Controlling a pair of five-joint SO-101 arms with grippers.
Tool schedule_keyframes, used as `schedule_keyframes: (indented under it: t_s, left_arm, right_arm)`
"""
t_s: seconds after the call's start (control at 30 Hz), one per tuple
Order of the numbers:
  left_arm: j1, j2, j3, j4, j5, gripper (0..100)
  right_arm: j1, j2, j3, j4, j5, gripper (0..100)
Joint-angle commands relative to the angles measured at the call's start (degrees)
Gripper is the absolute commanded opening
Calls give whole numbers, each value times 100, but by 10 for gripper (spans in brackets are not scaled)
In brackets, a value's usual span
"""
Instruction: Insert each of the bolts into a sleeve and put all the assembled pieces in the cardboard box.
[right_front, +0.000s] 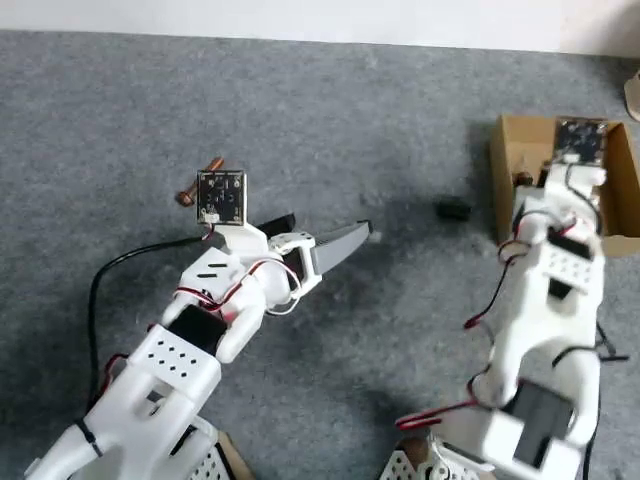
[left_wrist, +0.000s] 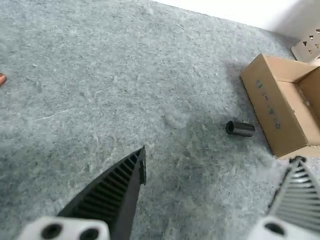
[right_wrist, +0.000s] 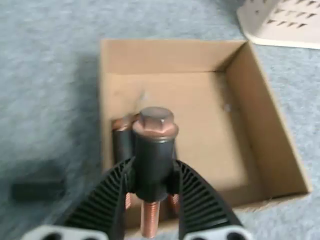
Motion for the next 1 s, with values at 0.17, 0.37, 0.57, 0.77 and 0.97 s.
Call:
schedule_keyframes:
  t_s: [0.17, 0.37, 0.57, 0.77, 0.97]
  left_arm:
    - [-57, 40, -330, -9, 26, 400]
    - [-57, 40, -330, -9, 26, 400]
    - [-57, 48, -330, -9, -44, 400]
    - [-48, 48, -330, -9, -132, 400]
    - [-48, 48, -330, -9, -132, 400]
  right_arm:
    - [303, 1499, -2000, 22, 255, 5]
    - [453, 2475, -2589, -4, 290, 5]
    - [620, 3327, -3231, -4, 281, 5]
    - [690, 3626, -3495, 22, 273, 36]
    - [655, 3618, -3459, 40, 273, 187]
